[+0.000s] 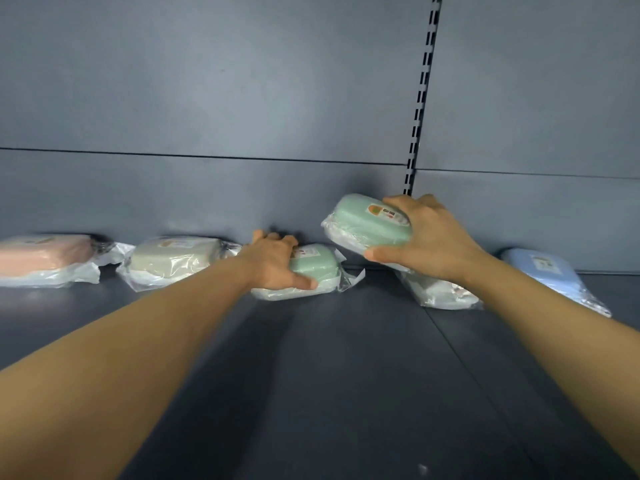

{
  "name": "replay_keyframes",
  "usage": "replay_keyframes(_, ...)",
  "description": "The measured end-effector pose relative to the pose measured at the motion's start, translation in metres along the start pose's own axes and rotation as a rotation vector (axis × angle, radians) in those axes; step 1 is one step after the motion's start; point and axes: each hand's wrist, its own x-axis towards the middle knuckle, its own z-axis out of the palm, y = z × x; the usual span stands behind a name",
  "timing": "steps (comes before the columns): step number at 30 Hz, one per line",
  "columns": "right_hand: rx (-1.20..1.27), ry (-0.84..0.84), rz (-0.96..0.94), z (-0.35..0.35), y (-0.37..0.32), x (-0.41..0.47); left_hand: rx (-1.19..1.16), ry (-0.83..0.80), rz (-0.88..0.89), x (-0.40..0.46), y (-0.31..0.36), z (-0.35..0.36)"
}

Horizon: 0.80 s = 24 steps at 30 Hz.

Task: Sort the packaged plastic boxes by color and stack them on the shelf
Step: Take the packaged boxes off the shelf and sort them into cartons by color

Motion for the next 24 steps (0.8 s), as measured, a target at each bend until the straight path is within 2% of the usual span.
replay_keyframes(8,-0.004,0.010,0.007,-0.010,-0.011,-0.044,0.017,0.002,-0.025,-0.054,0.012,-0.009)
replay_keyframes(12,-0.025,0.054,0.037,-0.036,-0.027,-0.090,0.020,0.088,-0.027,-0.106,0.019,-0.027)
replay_keyframes(16,-0.045,0.083,0.074,-0.067,-0.043,-0.149,-0.068,0.157,0.038,-0.168,0.029,-0.051)
replay_keyframes(24,-0.075,0.085,0.168,-0.114,-0.065,-0.282,-0.072,0.177,0.166,-0.293,0.072,-0.058)
